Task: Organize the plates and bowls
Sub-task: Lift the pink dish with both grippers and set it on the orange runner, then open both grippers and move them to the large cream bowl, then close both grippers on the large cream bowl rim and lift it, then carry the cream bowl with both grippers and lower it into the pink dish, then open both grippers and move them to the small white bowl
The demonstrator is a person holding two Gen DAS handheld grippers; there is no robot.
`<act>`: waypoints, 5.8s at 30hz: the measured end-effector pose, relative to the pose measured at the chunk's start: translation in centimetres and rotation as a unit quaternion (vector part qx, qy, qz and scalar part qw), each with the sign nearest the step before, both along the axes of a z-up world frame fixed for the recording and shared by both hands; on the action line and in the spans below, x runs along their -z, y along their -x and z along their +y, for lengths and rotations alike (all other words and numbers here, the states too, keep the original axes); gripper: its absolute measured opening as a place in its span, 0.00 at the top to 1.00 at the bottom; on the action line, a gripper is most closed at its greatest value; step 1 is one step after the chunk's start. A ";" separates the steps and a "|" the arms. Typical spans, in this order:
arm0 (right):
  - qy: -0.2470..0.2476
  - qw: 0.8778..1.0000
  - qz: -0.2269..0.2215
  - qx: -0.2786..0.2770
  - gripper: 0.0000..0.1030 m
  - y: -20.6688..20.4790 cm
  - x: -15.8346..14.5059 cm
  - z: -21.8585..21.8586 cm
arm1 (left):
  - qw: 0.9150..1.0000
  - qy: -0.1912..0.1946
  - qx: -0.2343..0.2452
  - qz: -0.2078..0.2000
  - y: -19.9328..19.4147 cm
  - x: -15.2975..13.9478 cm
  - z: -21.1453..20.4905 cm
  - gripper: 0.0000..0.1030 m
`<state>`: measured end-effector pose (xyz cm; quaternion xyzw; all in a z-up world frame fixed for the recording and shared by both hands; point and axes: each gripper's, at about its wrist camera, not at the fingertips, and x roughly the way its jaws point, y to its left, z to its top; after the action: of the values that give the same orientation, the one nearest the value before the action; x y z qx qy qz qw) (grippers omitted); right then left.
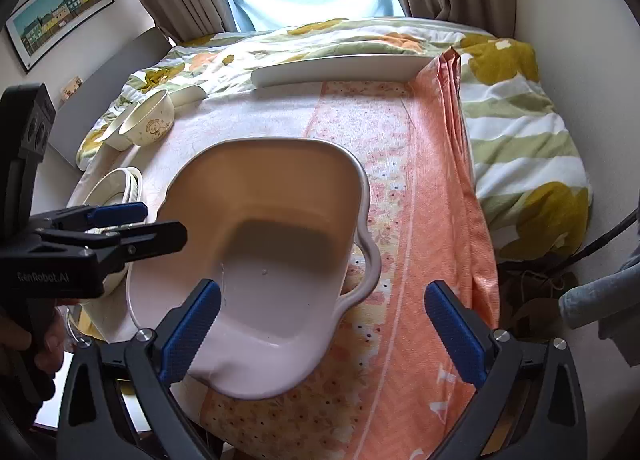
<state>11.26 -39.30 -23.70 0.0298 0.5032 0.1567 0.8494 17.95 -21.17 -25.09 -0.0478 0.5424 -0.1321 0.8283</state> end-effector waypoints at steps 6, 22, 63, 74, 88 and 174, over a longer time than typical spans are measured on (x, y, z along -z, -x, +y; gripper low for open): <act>-0.007 1.000 -0.023 -0.012 0.01 0.9 -2.6 0.5 | 1.000 0.001 -0.007 -0.020 1.6 -3.3 1.4 0.13; -0.058 0.988 -0.124 -0.067 0.01 -1.3 -16.3 11.0 | 0.986 0.001 -0.106 -0.127 4.4 -15.1 16.2 0.13; -0.079 0.982 0.166 -0.033 0.84 -24.3 2.3 30.2 | 0.987 0.075 -0.117 0.076 -18.8 3.7 31.8 0.86; -0.089 0.986 0.136 -0.025 0.84 -23.5 0.2 30.0 | 0.992 0.058 -0.103 0.042 -17.8 0.6 31.1 0.86; -0.113 0.989 0.045 0.086 0.85 -14.0 -9.1 24.2 | 0.996 0.081 0.003 -0.034 -11.3 -9.8 25.2 0.86; -0.047 0.996 -0.074 0.015 0.28 -2.1 -14.7 6.5 | 0.987 -0.050 -0.057 -0.142 1.4 -14.9 9.3 0.02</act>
<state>13.36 -32.81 -9.00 0.0655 0.4307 0.1687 0.8842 16.57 -11.91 -10.22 -0.0175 0.4216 -0.0625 0.9045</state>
